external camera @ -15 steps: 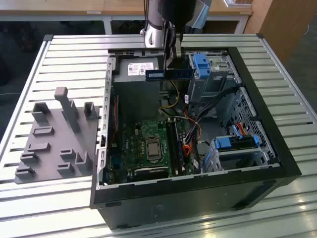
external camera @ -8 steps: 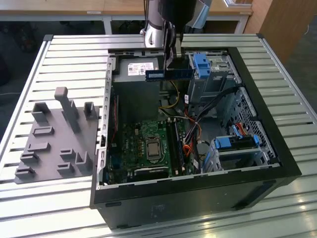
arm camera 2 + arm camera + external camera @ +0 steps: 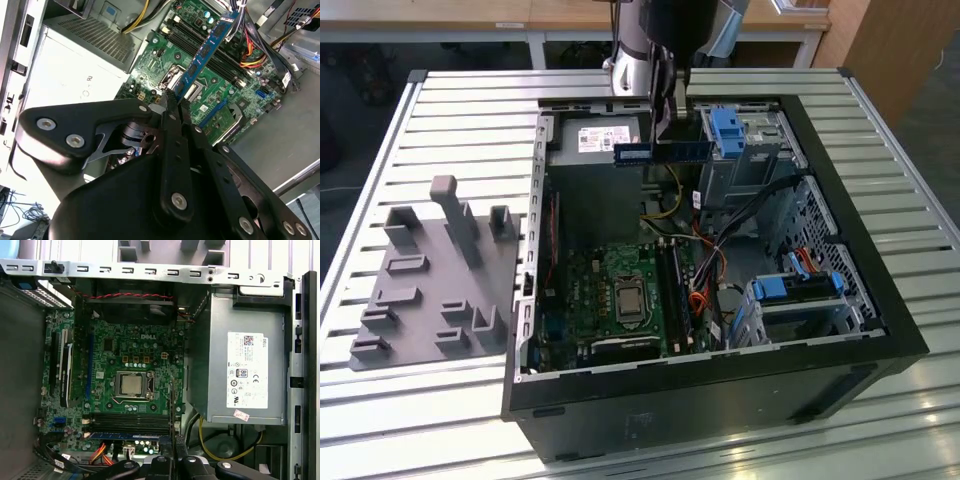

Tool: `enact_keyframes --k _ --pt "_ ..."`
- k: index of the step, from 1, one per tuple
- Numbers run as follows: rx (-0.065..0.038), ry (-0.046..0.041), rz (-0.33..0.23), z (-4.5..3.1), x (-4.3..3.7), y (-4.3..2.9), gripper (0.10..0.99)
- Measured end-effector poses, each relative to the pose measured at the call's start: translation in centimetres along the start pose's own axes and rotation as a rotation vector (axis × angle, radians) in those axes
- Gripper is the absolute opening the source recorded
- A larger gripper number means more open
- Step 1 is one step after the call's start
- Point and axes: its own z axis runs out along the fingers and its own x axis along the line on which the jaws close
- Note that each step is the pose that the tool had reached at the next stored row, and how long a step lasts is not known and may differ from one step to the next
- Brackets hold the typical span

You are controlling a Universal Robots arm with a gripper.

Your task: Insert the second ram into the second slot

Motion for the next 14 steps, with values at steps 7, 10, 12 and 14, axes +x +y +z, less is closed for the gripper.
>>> enact_keyframes --k 7,10,12,14 --pt "0.000 0.0000 0.000 0.00 0.22 0.01 0.137" --pt "0.000 0.0001 0.000 -0.01 0.34 0.01 0.137" --pt "0.000 0.0001 0.000 -0.01 0.41 0.01 0.137" --pt "0.000 0.0001 0.000 -0.01 0.48 0.01 0.137"
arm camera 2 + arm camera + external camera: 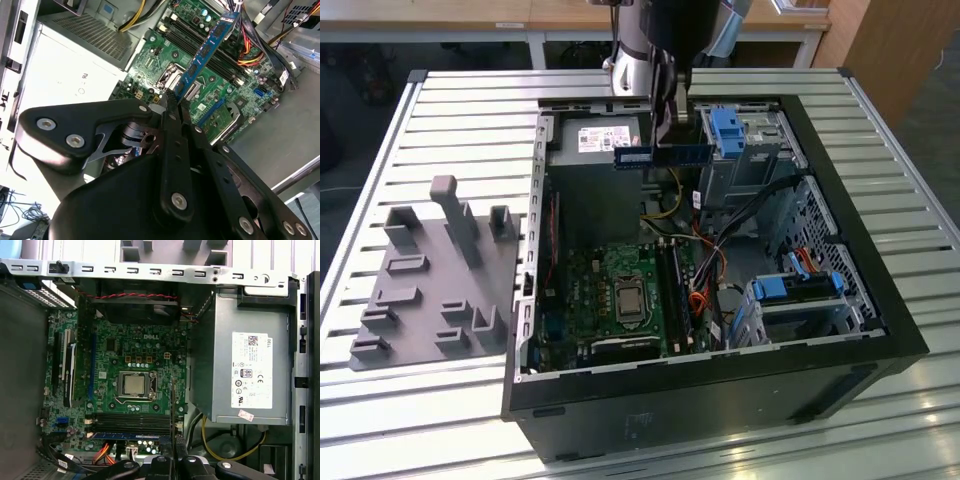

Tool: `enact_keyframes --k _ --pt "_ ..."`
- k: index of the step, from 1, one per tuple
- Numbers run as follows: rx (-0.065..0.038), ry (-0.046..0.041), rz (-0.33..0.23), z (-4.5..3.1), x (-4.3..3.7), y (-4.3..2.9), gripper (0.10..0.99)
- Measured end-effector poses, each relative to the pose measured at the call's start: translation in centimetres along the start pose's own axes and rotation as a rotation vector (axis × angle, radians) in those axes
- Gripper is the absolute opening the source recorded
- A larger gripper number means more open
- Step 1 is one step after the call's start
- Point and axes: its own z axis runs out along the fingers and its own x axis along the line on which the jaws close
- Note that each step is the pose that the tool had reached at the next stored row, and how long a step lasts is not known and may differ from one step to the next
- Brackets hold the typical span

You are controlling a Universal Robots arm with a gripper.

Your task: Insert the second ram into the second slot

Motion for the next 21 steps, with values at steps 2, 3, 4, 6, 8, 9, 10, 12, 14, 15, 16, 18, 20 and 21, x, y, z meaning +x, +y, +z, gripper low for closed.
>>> enact_keyframes --k 2,3,4,6,8,9,10,12,14,15,16,18,20,21 --pt "0.000 -0.0001 0.000 0.01 0.05 0.01 0.137" --pt "0.000 0.0000 0.000 0.00 0.08 0.00 0.137" --pt "0.000 0.0000 0.000 0.00 0.10 0.00 0.137" --pt "0.000 -0.0001 0.000 0.00 0.14 0.01 0.137" --pt "0.000 -0.0001 0.000 0.00 0.16 0.01 0.137" --pt "0.000 0.0000 0.000 0.00 0.17 0.01 0.137" --pt "0.000 0.0000 0.000 0.00 0.19 0.01 0.137" --pt "0.000 0.0000 0.000 0.00 0.21 0.01 0.137" --pt "0.000 0.0000 0.000 0.00 0.29 0.01 0.137" --pt "0.000 -0.0001 0.000 0.00 0.30 0.01 0.137" --pt "0.000 0.0000 0.000 0.00 0.31 0.01 0.137" --pt "0.000 0.0000 0.000 0.00 0.36 0.01 0.137" --pt "0.000 0.0000 0.000 0.00 0.42 0.01 0.137" --pt "0.000 0.0000 0.000 0.00 0.45 0.01 0.137"
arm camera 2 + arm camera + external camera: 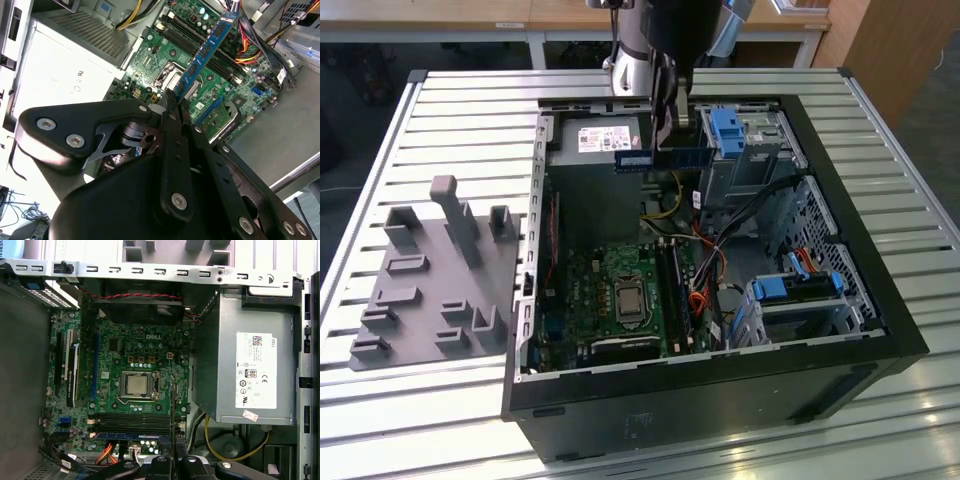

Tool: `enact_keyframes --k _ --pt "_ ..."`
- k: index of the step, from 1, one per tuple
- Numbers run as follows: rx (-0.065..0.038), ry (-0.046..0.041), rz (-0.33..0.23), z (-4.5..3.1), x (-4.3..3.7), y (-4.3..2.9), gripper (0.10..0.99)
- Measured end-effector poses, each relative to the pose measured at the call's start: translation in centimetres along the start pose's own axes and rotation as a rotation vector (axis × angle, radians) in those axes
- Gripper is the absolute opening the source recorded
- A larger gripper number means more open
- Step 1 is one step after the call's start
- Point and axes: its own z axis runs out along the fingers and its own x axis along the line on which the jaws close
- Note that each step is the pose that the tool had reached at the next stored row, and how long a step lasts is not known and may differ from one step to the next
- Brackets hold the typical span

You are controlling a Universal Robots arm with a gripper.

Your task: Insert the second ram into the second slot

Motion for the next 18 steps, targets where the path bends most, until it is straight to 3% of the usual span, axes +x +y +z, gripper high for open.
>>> enact_keyframes --k 18 --pt "0.000 0.0000 0.000 0.00 0.46 0.03 0.137"
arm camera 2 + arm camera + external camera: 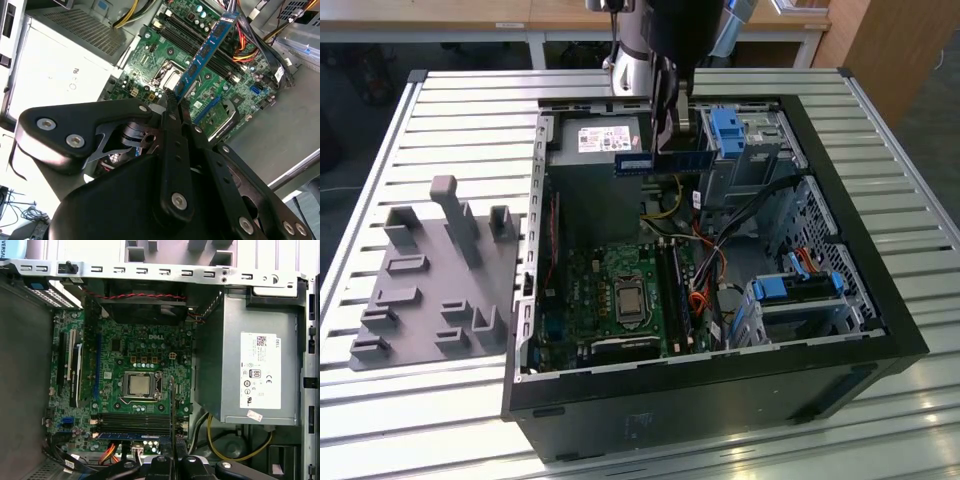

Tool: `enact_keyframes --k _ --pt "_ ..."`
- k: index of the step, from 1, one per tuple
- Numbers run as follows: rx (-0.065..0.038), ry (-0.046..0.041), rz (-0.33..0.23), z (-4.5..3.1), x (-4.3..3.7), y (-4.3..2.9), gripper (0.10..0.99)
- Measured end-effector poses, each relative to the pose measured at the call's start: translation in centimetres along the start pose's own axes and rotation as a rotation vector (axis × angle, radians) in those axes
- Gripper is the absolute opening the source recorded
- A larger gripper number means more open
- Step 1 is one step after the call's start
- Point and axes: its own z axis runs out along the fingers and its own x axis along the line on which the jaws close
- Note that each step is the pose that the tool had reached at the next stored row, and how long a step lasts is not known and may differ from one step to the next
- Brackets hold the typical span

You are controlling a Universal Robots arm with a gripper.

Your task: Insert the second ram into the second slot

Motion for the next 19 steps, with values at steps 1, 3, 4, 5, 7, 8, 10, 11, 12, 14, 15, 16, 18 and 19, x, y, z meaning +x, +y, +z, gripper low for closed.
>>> enact_keyframes --k 1,3,4,5,7,8,10,11,12,14,15,16,18,19 --pt "0.000 0.0000 0.000 0.00 0.06 0.01 0.137" --pt "0.000 0.0000 0.000 0.00 0.23 0.06 0.137" --pt "0.001 0.0000 0.000 0.00 0.33 0.08 0.137" --pt "0.001 0.0000 0.000 0.00 0.41 0.10 0.137" --pt "0.001 0.0000 0.000 0.00 0.56 0.14 0.137" --pt "0.001 -0.0001 0.000 0.00 0.63 0.15 0.137" --pt "0.001 0.0000 0.000 0.00 0.76 0.17 0.137" --pt "0.001 0.0000 0.000 0.00 0.81 0.18 0.137" --pt "0.001 -0.0001 0.000 0.00 0.86 0.18 0.137" --pt "0.001 -0.0001 0.000 0.00 0.95 0.19 0.137" --pt "0.001 0.0000 0.000 0.00 1.00 0.19 0.137" --pt "0.001 0.0000 0.000 0.00 1.05 0.20 0.137" --pt "0.001 0.0000 0.000 0.00 1.16 0.21 0.137" --pt "0.001 0.0000 0.000 0.00 1.21 0.22 0.137"
